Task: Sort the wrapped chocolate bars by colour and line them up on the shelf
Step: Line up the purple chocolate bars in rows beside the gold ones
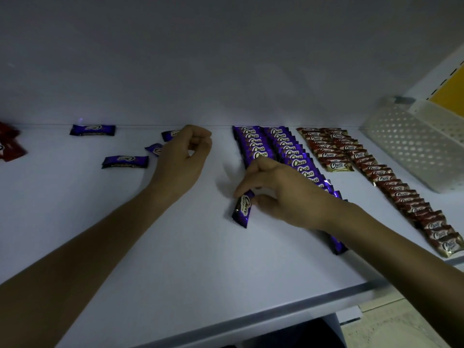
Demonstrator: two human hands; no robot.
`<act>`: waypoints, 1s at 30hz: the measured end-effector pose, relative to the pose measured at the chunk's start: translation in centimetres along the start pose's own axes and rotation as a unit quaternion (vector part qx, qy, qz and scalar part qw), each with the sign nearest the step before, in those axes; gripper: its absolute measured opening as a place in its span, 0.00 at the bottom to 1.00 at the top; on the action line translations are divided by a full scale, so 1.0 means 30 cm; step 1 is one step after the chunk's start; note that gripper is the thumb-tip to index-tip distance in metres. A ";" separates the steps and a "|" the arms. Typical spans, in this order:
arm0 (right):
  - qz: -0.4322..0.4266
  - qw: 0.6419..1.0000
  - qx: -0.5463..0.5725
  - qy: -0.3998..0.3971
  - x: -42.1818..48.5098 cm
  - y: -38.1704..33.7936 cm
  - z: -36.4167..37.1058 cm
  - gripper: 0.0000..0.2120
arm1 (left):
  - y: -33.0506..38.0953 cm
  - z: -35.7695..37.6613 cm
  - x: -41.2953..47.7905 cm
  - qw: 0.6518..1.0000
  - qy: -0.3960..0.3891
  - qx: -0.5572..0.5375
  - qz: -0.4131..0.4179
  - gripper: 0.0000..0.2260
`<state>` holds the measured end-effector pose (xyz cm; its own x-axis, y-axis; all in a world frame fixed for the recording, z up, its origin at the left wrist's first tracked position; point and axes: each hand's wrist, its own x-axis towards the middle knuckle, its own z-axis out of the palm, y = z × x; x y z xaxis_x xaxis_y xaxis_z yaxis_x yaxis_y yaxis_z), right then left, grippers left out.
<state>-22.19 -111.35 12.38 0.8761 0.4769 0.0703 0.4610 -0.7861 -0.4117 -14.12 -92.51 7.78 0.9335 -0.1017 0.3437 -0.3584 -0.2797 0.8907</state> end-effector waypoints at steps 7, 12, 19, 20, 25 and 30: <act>0.112 0.959 -0.235 0.109 -0.033 -0.061 0.063 0.22 | -0.005 0.000 0.000 1.000 0.004 0.022 0.019 0.05; 0.108 0.976 -0.190 0.010 -0.029 -0.073 -0.003 0.16 | 0.001 0.009 -0.023 0.990 -0.047 0.095 0.090 0.08; 0.157 0.975 -0.155 0.023 0.031 0.036 -0.064 0.11 | 0.002 0.014 -0.034 0.970 -0.089 0.171 0.148 0.10; 0.162 0.972 -0.168 0.029 0.040 0.046 -0.070 0.11 | 0.005 0.015 -0.037 0.965 -0.097 0.184 0.159 0.11; 0.171 0.968 -0.180 0.045 0.060 0.070 -0.077 0.11 | 0.014 0.011 -0.046 0.947 -0.123 0.229 0.190 0.22; 0.178 0.970 -0.159 0.048 0.065 0.082 -0.075 0.10 | 0.017 0.008 -0.051 0.941 -0.127 0.242 0.200 0.21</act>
<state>-19.02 -113.24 13.56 0.9897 0.1269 0.0660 0.1344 -0.9829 -0.1257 -15.74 -92.71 7.63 0.7175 -0.4988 0.4862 -0.6945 -0.5661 0.4441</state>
